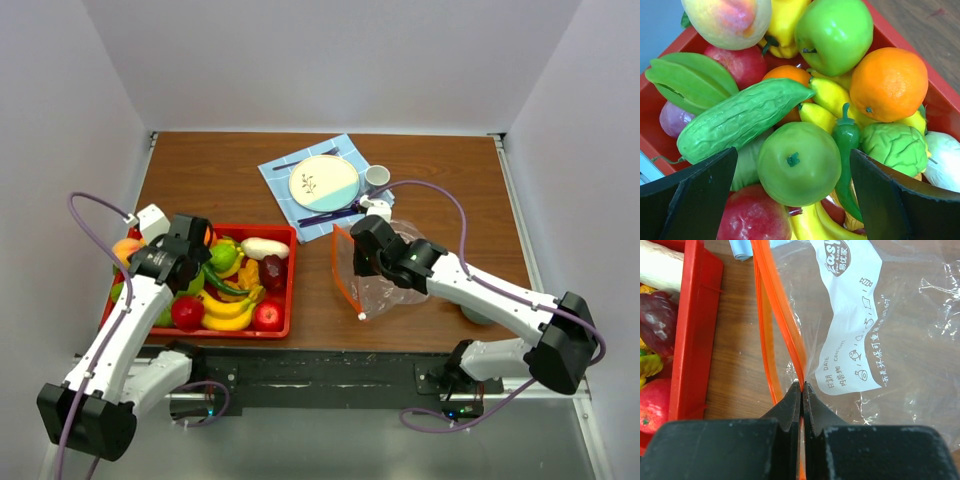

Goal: Place the food in the zip-top bag and seal the zipper

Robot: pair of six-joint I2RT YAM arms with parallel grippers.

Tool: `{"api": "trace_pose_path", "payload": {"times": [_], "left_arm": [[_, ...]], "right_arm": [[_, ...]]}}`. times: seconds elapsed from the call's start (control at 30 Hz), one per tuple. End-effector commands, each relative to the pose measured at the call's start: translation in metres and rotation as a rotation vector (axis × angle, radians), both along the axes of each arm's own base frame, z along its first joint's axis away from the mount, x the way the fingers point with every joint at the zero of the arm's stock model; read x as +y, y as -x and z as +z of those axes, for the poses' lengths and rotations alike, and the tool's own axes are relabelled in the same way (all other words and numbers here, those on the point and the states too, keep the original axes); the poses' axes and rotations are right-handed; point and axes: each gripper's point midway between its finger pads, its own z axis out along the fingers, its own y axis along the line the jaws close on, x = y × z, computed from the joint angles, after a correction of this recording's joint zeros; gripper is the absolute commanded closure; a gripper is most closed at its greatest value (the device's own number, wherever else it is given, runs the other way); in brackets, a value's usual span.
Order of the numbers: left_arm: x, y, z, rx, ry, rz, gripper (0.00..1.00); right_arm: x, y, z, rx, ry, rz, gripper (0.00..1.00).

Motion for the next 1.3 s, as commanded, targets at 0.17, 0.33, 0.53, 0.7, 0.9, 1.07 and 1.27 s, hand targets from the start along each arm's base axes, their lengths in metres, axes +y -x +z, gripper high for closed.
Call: {"api": "trace_pose_path", "payload": {"times": [0.17, 0.33, 0.53, 0.7, 0.9, 1.07, 1.27], "left_arm": [[-0.009, -0.007, -0.023, -0.030, 0.107, 0.025, 0.00], [-0.009, -0.007, -0.033, -0.028, 0.127, 0.048, 0.00], [-0.006, -0.009, -0.034, -0.049, 0.126, 0.053, 0.12], [-0.009, -0.017, -0.019, -0.079, 0.122, 0.002, 0.45], [-0.020, -0.029, 0.017, -0.159, 0.136, -0.122, 0.75], [-0.041, -0.039, 0.037, -0.206, 0.181, -0.277, 0.83], [-0.085, -0.051, 0.073, -0.328, 0.279, -0.548, 0.87]], "right_arm": [[0.009, -0.003, 0.005, -0.020, -0.032, 0.024, 1.00], [0.009, -0.003, 0.005, -0.018, -0.028, 0.025, 1.00], [0.007, -0.002, 0.004, -0.015, -0.026, 0.024, 1.00], [0.007, -0.002, 0.006, -0.019, -0.029, 0.021, 1.00], [0.008, -0.005, 0.009, -0.024, -0.021, 0.016, 1.00], [0.008, -0.007, 0.010, -0.029, -0.020, 0.010, 1.00], [0.012, -0.010, 0.010, -0.026, -0.018, 0.009, 1.00]]}}
